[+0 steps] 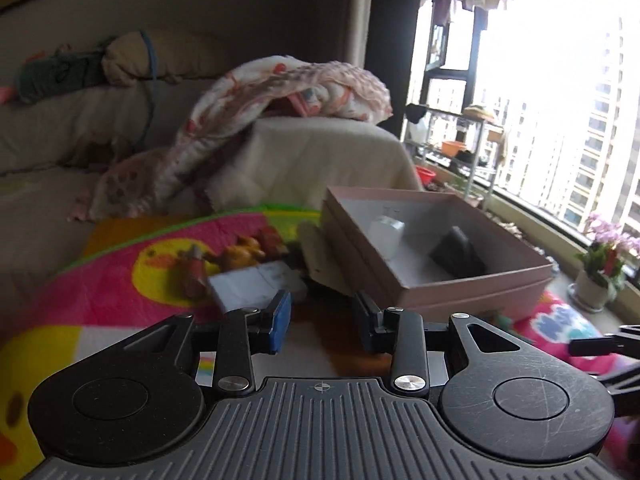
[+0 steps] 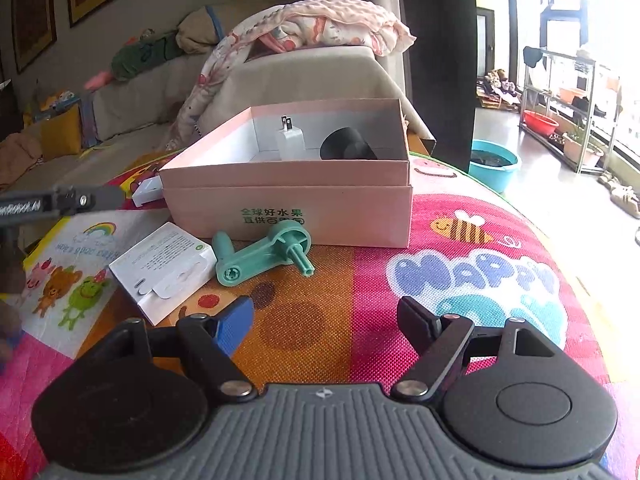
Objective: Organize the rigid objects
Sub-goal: 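Grasp the grey plastic case with the left gripper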
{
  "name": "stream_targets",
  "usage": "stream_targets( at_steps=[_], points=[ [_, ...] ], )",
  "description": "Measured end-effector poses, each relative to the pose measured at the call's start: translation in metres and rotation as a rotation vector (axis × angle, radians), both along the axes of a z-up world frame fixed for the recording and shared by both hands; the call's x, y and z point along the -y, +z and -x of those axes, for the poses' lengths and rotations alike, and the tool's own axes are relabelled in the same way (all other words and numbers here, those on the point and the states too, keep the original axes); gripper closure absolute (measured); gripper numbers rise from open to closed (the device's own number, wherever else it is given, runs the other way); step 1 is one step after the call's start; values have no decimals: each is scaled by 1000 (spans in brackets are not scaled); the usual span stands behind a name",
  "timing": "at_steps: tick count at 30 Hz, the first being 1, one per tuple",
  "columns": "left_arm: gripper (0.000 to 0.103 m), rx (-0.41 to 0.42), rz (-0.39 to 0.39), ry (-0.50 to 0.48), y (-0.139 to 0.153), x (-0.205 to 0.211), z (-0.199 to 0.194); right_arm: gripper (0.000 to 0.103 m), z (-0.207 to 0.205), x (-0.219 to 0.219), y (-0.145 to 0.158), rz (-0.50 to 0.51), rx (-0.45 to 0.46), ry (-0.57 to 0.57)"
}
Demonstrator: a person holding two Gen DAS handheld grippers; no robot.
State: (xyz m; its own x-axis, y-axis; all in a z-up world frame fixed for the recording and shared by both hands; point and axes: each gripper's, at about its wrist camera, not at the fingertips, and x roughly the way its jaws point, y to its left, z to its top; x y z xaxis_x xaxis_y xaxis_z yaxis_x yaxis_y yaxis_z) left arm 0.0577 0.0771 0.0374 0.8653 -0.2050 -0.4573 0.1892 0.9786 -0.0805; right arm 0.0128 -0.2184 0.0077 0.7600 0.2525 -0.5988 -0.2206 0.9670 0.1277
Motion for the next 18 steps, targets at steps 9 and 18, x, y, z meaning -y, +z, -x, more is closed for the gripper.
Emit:
stream_targets(
  at_steps=[9,18],
  points=[
    [63,-141,36,20,-3,-35,-114,24,-4,-1,-2,4,-19,0],
    [61,-223,136,-141,-26,-47,-104,23,-5,-2,-3,1,-23,-1]
  ],
)
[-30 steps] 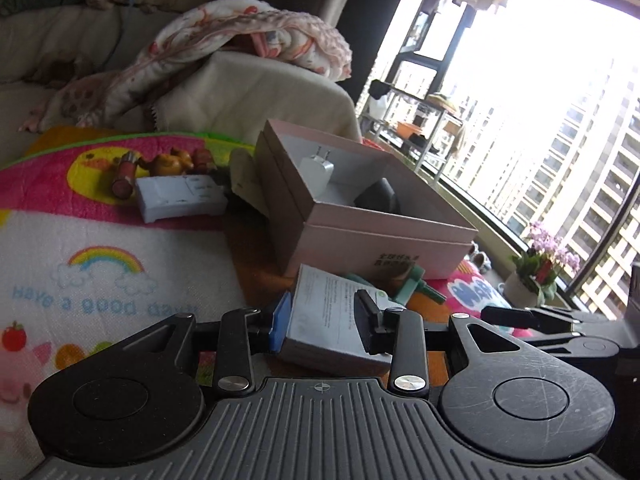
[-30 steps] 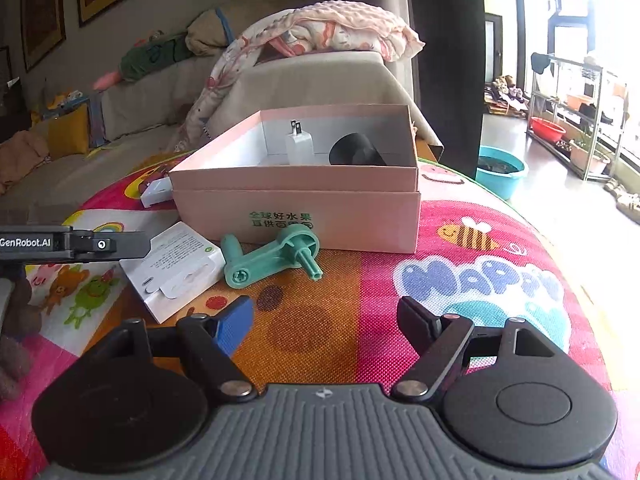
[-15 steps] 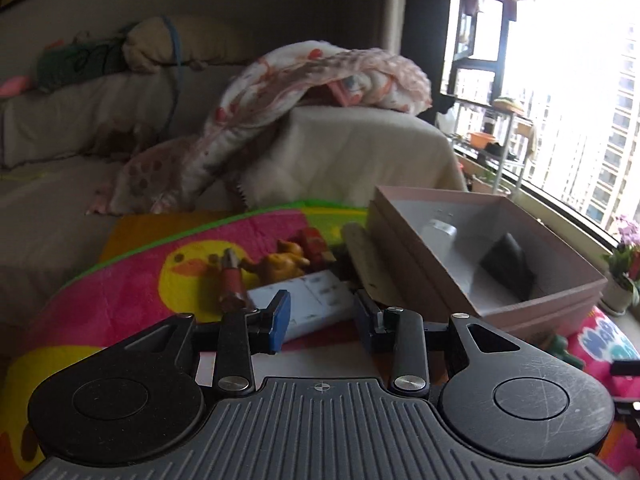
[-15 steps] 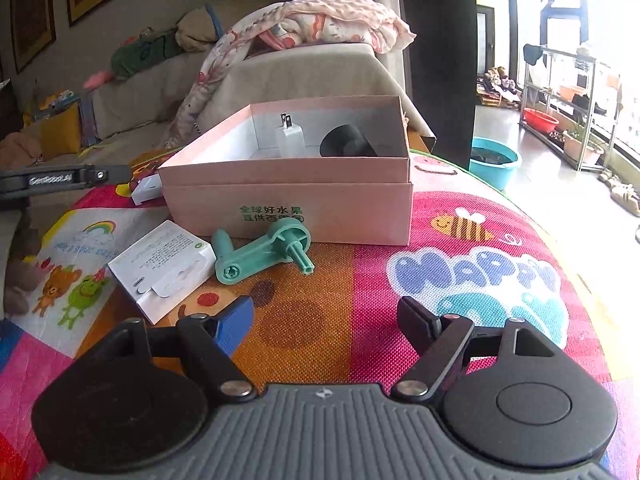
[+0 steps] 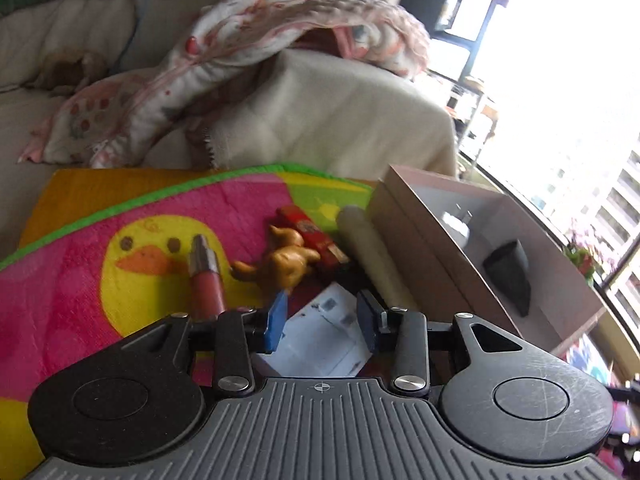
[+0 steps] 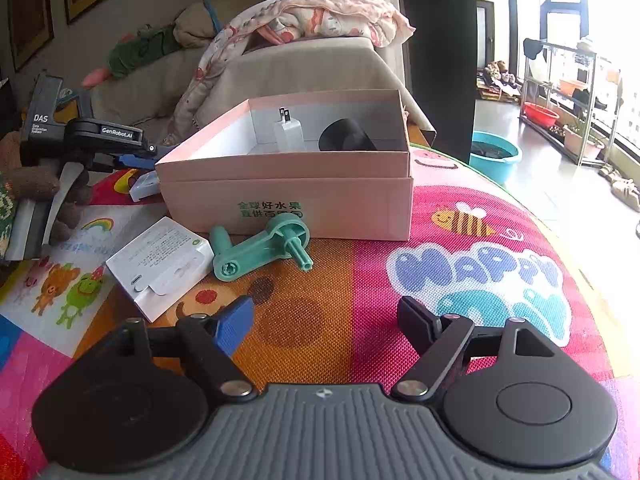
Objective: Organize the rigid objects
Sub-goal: 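Grasp the grey plastic case with the left gripper, then carry the grey case toward the pink box with the left gripper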
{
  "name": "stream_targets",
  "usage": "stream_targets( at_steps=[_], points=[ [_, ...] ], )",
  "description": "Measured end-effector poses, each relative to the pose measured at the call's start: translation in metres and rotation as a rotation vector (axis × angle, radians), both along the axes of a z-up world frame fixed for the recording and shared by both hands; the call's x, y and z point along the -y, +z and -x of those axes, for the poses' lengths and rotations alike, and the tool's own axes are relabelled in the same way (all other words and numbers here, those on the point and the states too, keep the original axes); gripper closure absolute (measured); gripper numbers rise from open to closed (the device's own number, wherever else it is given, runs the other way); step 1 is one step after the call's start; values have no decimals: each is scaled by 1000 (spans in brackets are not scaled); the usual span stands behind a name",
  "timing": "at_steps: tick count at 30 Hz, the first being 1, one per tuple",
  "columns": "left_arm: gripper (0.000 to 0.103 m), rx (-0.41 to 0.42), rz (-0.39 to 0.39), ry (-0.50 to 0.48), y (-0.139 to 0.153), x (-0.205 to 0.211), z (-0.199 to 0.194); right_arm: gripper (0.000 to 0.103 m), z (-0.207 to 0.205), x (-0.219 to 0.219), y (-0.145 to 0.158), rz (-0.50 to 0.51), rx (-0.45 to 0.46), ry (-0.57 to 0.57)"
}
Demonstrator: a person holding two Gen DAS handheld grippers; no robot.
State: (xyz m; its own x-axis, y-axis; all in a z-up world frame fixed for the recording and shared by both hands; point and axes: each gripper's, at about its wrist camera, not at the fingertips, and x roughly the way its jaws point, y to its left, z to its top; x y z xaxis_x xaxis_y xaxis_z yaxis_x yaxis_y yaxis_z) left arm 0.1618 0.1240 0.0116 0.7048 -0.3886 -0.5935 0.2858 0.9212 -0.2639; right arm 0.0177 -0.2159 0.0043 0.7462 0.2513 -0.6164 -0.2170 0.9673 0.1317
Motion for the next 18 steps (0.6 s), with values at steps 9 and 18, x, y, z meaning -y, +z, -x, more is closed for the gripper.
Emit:
stream_targets(
  at_steps=[9,18],
  points=[
    [48,111,-323,-222,-9,52,45,23,0,-2,0,7,-1,0],
    [50,50,-222,-112,-5,50,68,23,0,-2,0,7,-2,0]
  ],
)
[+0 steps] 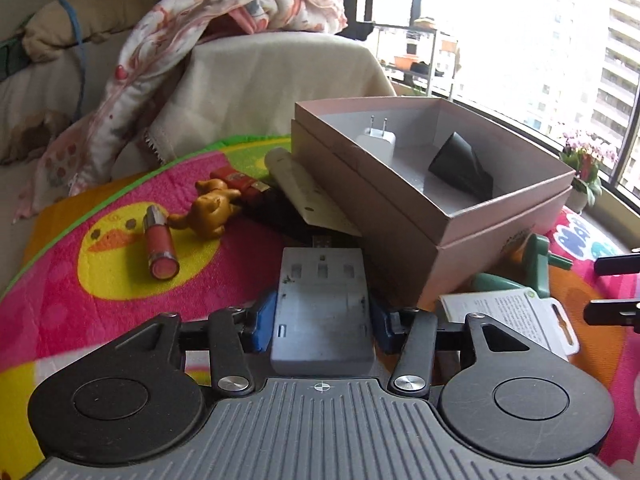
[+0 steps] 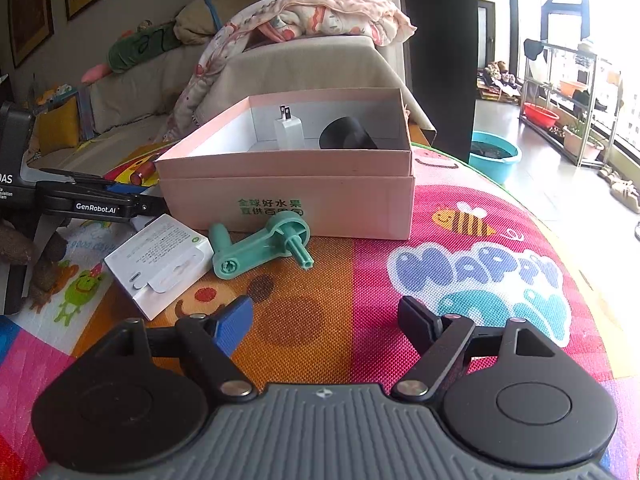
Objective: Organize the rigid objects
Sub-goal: 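Carry the grey case toward the pink box with the left gripper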
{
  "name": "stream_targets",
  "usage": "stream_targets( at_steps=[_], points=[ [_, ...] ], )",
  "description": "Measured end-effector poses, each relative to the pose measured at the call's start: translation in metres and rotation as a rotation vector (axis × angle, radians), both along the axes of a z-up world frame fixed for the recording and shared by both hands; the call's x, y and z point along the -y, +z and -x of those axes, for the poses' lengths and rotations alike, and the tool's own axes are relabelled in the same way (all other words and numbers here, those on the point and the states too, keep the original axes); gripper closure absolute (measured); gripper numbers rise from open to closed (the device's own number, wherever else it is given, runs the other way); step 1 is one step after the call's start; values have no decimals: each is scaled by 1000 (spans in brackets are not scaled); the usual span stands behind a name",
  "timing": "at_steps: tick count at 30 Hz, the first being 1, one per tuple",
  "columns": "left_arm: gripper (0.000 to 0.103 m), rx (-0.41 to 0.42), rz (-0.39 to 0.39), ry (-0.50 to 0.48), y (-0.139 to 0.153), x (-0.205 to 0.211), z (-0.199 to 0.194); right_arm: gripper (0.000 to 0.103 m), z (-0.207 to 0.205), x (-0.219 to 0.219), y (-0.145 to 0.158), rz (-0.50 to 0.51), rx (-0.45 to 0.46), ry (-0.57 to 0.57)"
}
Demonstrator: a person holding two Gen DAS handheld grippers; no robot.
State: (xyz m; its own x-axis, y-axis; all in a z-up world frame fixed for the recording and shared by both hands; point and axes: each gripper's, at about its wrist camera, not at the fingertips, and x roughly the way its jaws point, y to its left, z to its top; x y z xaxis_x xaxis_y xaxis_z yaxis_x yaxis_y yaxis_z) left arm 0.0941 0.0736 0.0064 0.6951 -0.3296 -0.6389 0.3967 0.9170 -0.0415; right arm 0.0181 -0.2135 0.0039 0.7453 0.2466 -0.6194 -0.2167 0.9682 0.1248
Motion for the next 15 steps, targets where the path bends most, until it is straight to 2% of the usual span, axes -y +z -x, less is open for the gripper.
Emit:
stream_targets(
  at_steps=[4,8,11,15],
  points=[
    [50,-30,77,13,0,0,44,21,0,-2,0,9,-3,5],
    [50,2,65,49,-2,3,95,20,-1,-6,-1,39,-6,13],
    [50,25,55,109,-2,4,114,20,-3,-9,0,50,-8,30],
    [50,22,128,169,-3,-5,118,19,-16,-25,0,98,-8,88]
  ],
)
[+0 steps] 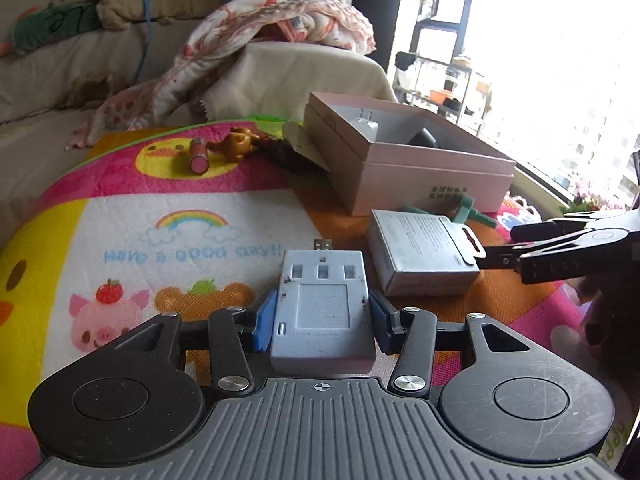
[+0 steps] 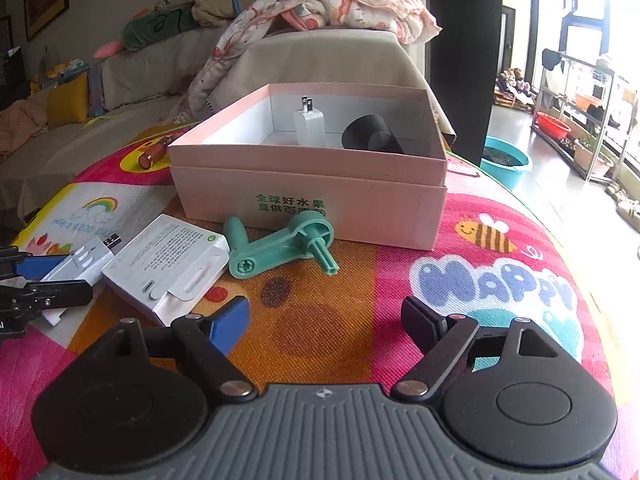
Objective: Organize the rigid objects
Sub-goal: 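Carry the grey case toward the pink box with the left gripper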
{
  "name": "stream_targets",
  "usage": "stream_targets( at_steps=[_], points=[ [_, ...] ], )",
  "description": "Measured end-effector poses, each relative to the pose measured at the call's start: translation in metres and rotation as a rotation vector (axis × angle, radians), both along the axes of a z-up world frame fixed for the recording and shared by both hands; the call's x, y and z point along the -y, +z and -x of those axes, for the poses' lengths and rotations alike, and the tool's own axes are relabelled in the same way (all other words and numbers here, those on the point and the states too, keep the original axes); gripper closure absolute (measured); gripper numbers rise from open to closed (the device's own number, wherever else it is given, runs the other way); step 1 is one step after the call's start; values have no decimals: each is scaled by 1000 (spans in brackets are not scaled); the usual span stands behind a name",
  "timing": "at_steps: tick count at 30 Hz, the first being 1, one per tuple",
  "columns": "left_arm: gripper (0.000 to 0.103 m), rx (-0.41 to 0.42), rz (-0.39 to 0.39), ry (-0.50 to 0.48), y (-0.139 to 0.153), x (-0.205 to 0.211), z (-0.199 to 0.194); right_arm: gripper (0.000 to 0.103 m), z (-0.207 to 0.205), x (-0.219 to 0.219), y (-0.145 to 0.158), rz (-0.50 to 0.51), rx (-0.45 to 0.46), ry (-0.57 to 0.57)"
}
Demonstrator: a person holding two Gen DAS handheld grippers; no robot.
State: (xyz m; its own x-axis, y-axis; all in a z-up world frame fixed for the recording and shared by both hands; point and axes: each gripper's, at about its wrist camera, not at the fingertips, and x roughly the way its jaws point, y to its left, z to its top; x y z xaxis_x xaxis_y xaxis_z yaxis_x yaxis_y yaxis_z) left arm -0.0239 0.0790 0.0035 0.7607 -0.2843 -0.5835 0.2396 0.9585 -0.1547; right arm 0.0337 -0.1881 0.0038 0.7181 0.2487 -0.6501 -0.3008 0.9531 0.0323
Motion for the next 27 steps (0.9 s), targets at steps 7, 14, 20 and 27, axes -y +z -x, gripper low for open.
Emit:
stream_targets(
  at_steps=[7,14,20,27],
  points=[
    [50,5,16,1,0,-1,4,20,-30,-31,3,40,22,58],
    [50,6,12,1,-1,-1,4,33,-22,-30,4,26,15,82],
    [50,3,-4,-2,0,1,4,33,13,-13,5,45,12,132],
    [50,14,-99,-2,0,16,4,22,42,6,6,178,92,183]
  ],
)
